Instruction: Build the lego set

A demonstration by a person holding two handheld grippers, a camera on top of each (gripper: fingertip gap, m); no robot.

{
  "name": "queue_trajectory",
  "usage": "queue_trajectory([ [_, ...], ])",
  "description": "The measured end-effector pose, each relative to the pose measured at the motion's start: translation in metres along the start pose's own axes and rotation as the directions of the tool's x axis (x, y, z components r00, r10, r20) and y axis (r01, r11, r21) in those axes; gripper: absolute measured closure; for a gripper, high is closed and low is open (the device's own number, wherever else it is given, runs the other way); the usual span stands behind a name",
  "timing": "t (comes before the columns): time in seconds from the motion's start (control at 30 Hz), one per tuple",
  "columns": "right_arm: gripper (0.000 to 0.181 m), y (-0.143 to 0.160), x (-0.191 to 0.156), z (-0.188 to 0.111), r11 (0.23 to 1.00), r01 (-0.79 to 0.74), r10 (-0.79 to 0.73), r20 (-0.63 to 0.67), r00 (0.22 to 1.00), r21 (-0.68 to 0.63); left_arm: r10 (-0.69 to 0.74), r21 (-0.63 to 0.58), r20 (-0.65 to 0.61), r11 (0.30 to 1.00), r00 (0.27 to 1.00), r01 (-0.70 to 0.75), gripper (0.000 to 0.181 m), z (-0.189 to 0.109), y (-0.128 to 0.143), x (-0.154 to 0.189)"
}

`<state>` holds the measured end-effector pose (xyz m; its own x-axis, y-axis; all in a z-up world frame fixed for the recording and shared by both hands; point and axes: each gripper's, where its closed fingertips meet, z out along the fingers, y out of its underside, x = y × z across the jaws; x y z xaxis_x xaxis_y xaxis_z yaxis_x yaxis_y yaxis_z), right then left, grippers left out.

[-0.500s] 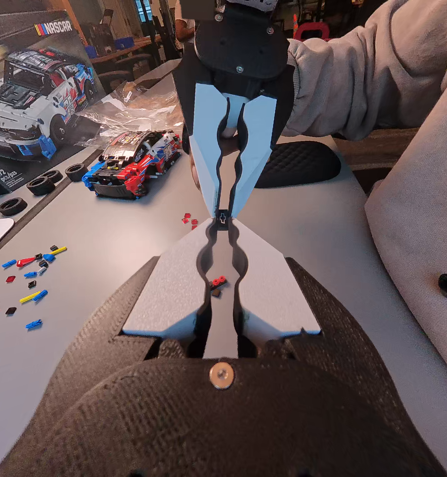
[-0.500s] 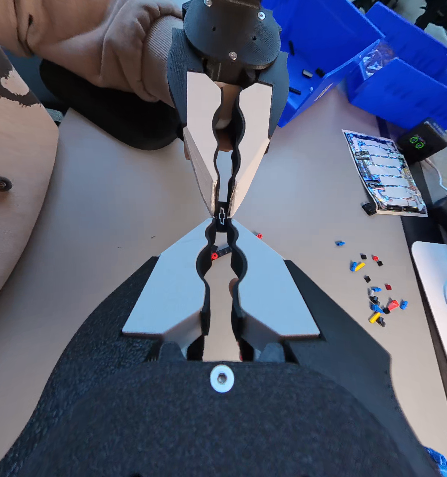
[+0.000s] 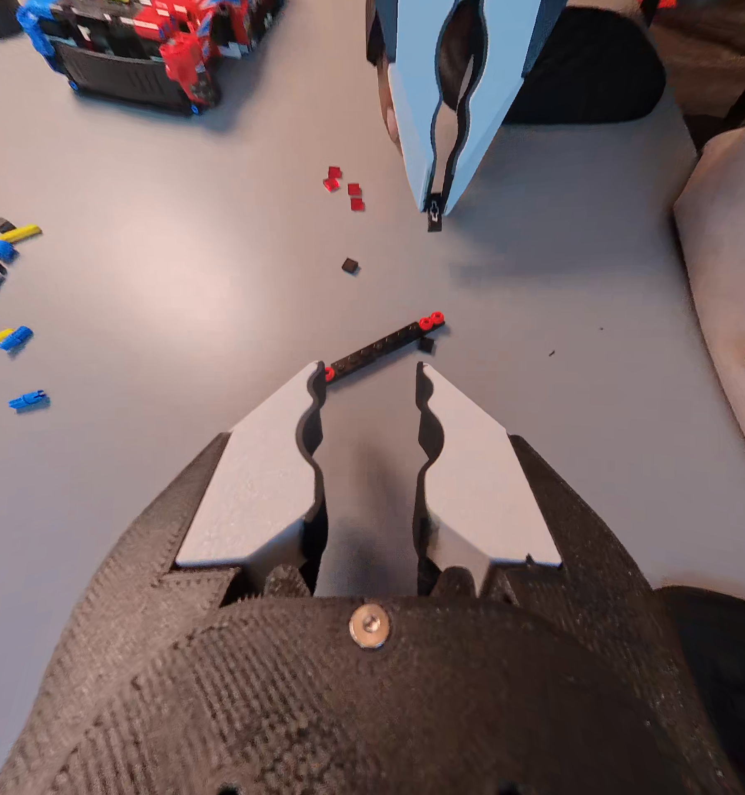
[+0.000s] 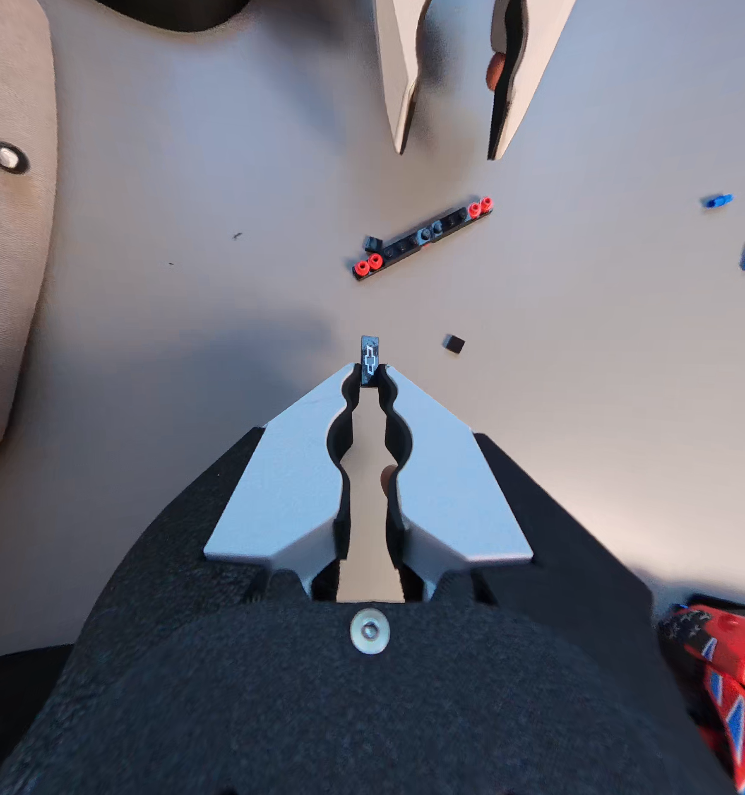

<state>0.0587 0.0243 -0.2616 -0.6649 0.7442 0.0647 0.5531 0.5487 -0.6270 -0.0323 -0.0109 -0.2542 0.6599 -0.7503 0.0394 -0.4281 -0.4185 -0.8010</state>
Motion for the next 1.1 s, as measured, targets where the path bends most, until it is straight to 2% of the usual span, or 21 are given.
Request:
queue_trajectory([
  [0.1, 0.176, 0.005, 0.0, 0.001, 1.0, -0.014, 0.014, 0.001, 1.0, -0.014, 0.021, -0.084, -0.055, 0.996, 0.998, -0.026, 0.139, 0.003, 0.009, -0.005],
  [0.37, 0.176, 0.008, -0.005, 0.004, 0.999, -0.035, 0.035, 0.009, 0.999, -0.007, 0.092, -0.206, -0.22, 0.969, 0.971, -0.138, 0.144, 0.016, 0.013, 0.006],
  [0.6, 0.176, 0.011, -0.012, 0.003, 0.998, -0.054, 0.054, 0.011, 0.998, 0.023, 0.115, -0.2, -0.174, 0.968, 0.978, -0.15, 0.157, 0.019, 0.013, 0.01],
  [0.67, 0.176, 0.01, -0.013, 0.003, 0.997, -0.06, 0.06, 0.015, 0.998, 0.038, 0.125, -0.175, -0.123, 0.974, 0.984, -0.146, 0.154, 0.017, 0.008, 0.002],
  [0.73, 0.176, 0.007, -0.014, 0.004, 0.996, -0.066, 0.065, 0.022, 0.998, 0.054, 0.145, -0.185, -0.078, 0.97, 0.986, -0.157, 0.143, 0.019, 0.007, -0.012],
  [0.83, 0.176, 0.002, -0.013, 0.007, 0.995, -0.073, 0.071, 0.026, 0.997, 0.068, 0.139, -0.237, -0.111, 0.958, 0.984, -0.162, 0.14, 0.028, 0.014, -0.02],
  [0.93, 0.176, 0.0, -0.016, 0.007, 0.995, -0.069, 0.068, 0.022, 0.997, 0.07, 0.109, -0.273, -0.154, 0.951, 0.982, -0.149, 0.155, 0.032, 0.015, -0.016],
  [1.1, 0.176, 0.008, -0.022, 0.0, 0.991, -0.105, 0.104, 0.01, 0.995, 0.089, 0.089, -0.277, -0.079, 0.955, 0.993, -0.108, 0.175, 0.032, 0.016, -0.012],
])
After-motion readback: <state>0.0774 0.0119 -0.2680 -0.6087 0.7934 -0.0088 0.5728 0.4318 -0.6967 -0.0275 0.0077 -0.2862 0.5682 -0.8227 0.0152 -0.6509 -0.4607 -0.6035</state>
